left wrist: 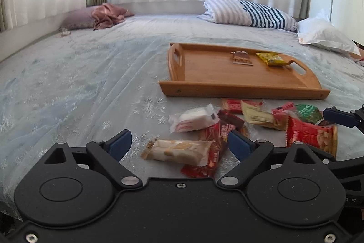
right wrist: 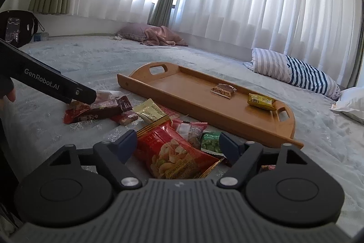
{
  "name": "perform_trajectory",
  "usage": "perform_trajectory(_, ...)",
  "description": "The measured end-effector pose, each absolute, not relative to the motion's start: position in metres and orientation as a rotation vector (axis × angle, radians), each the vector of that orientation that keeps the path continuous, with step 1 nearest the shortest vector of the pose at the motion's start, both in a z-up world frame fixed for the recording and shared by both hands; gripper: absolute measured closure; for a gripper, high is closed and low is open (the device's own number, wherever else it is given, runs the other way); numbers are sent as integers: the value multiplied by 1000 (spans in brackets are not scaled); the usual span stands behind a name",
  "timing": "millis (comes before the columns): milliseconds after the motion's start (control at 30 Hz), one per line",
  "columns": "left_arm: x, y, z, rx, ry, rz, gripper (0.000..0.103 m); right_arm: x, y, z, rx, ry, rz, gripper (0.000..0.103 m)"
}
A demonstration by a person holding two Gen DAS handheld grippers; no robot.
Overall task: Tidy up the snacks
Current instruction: 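Grasp the white wafer bar with the left tool while the right tool grasps the red chip bag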
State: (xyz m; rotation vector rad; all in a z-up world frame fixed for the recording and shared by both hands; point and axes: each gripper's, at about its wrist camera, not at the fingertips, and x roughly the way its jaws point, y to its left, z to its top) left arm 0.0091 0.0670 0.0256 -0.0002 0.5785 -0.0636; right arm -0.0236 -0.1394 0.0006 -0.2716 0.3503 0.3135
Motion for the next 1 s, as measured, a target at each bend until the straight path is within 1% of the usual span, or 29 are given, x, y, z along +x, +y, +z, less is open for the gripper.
perform_trajectory(100,16,68,18,23,619,-79,14,-23,-136,0,-279,362,323,24)
perform_trajectory(167,18,68,15,16,626,-91,20,-23,-133,-1,-280,369,324,31)
perform_trajectory(200,18,69,15,2,629,-99,25,-24,-132,-1,-284,369,324,34)
perform_trajectory(233,19,68,15,-13,633,-110,29,-25,-130,-1,-290,370,323,38)
perform_trajectory(267,18,68,16,-25,635,-119,37,-26,-129,-1,-295,369,322,44)
perform_trajectory(300,18,67,17,-32,634,-127,48,-27,-128,0,-296,368,320,45)
perform_trajectory(367,16,62,20,-14,627,-143,58,-28,-128,1,-293,369,315,51)
perform_trajectory(433,13,57,23,26,605,-140,57,-29,-129,2,-281,371,310,51)
perform_trajectory(467,11,56,24,40,587,-134,50,-29,-131,3,-273,374,306,52)
perform_trajectory(500,10,55,24,50,572,-123,33,-30,-133,4,-263,377,303,52)
perform_trajectory(533,10,56,25,54,563,-110,25,-30,-135,5,-252,382,298,52)
perform_trajectory(567,10,57,25,52,558,-101,21,-29,-137,6,-241,386,293,52)
perform_trajectory(667,16,66,23,0,578,-112,21,-30,-145,8,-207,394,274,53)
perform_trajectory(867,30,86,14,-189,639,-144,22,-31,-159,13,-142,401,231,53)
perform_trajectory(967,35,90,5,-251,675,-155,27,-31,-163,14,-112,407,217,53)
perform_trajectory(1000,35,89,5,-252,676,-157,37,-31,-165,15,-101,407,213,54)
